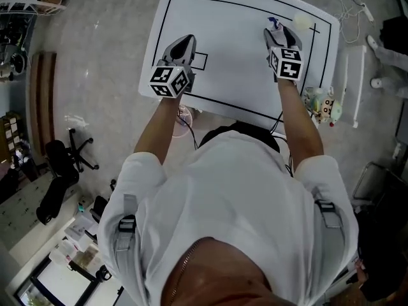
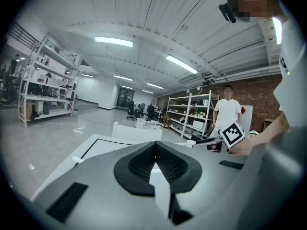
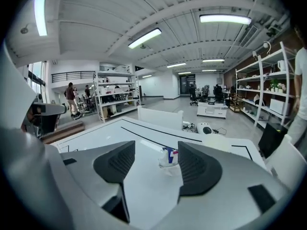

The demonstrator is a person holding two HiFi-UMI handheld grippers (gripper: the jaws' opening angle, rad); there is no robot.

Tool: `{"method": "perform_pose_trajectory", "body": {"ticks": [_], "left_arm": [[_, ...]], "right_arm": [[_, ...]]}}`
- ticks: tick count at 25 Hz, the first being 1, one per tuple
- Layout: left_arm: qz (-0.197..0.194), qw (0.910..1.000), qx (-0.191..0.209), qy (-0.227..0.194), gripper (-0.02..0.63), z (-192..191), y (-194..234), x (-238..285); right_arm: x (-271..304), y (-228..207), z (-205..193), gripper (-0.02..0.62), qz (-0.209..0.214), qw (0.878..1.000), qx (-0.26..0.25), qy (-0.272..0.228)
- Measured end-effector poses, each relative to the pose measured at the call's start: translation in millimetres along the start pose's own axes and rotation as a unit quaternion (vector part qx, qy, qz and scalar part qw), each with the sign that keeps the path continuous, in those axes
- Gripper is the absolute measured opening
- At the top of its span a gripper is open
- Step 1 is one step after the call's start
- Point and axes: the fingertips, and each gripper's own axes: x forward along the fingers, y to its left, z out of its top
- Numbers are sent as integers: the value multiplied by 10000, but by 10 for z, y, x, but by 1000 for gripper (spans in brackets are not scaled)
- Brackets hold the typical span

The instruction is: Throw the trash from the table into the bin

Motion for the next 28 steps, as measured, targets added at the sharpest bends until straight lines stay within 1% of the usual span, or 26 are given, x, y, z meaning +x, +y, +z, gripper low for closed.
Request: {"method": "perform_pose_trajectory", "body": {"ticks": [3, 5, 10, 20, 21, 23, 28], "left_arm": [[-50, 9999, -3, 97, 9, -50, -7, 125], [-41, 9999, -15, 140, 9, -69, 16, 167], [50, 9997, -57, 213, 9, -123, 99, 138], [272, 9992, -149, 235, 9, -177, 279, 56], [290, 9992, -159, 232, 9, -178, 290, 46], [329, 9990, -181, 221, 9, -181, 311, 15], [446, 9986, -212, 163, 9, -193, 351, -95]], "right_arm": [[143, -101, -149, 304, -55, 9997, -46, 255], [251, -152, -226, 328, -91, 9991, -76, 403], [431, -263, -382, 345, -240, 9973, -142, 678], [633, -327, -583, 339, -278, 9931, -205, 1124], [637, -323, -588, 295, -287, 9926, -233, 1153], [637, -314, -583, 278, -308, 9923, -285, 1163], [618, -255, -500, 268, -250, 9936, -341, 1044]]}}
